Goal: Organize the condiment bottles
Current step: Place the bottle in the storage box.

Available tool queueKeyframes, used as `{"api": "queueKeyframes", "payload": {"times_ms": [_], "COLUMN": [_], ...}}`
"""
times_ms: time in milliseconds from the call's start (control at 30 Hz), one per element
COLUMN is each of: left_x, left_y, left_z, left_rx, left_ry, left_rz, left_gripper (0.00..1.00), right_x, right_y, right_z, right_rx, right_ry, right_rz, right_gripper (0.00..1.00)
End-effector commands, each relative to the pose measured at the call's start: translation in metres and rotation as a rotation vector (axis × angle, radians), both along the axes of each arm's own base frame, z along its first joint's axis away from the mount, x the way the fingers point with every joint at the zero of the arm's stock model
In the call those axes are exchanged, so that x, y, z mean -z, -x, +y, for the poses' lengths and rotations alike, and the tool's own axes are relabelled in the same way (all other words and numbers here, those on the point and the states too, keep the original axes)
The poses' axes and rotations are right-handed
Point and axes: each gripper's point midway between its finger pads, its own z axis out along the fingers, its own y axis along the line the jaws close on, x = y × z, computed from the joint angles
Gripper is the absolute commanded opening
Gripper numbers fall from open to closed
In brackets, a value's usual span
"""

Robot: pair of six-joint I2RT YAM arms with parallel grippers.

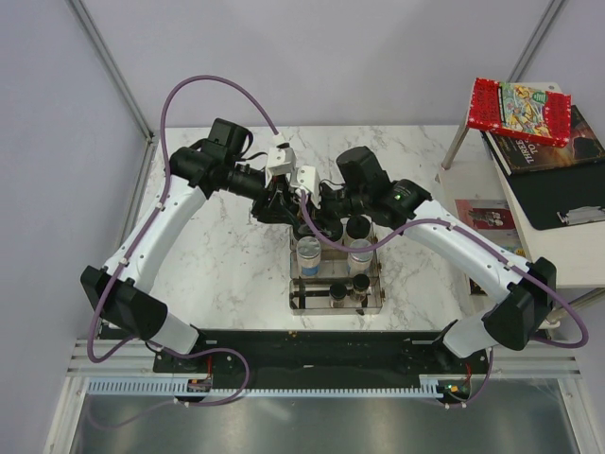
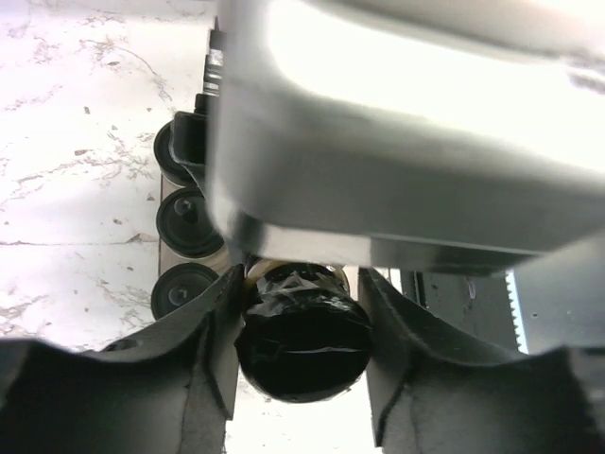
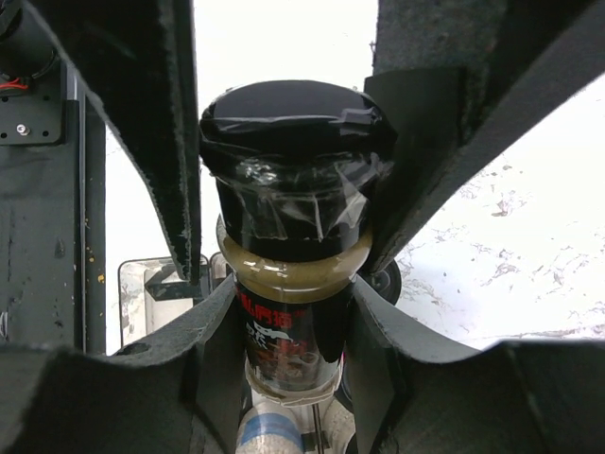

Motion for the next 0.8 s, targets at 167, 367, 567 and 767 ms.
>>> {"api": "queueKeyframes", "payload": {"times_ms": [167, 367, 567, 767], "left_x": [-0.008, 0.002, 0.009, 0.028], "left_y": [0.0, -0.001, -0.002, 0.0], "left_z": [-0.004, -0.003, -0.001, 0.004], "left_rx": [0.026, 0.021, 0.018, 0.011], "left_ry": [0.028, 0.006, -0.008, -0.056], "left_rz": [-0.015, 0.004, 0.008, 0.011], "left_gripper": [0.08, 0.02, 0.02, 0.02], "right_x": [-0.021, -0.028, -0.045, -0.066], "right_y": [0.002, 0.002, 0.002, 0.002], "right_z": [0.003, 0.002, -0.005, -0.042], "right_rx": [-0.02, -0.011, 0.019, 0.065], "right_ry": [-0.057, -0.071, -0.099, -0.077], "right_rz": [-0.056, -0.074, -0.095, -0.181], "right_gripper": [0.0, 0.7, 0.98, 0.98]}}
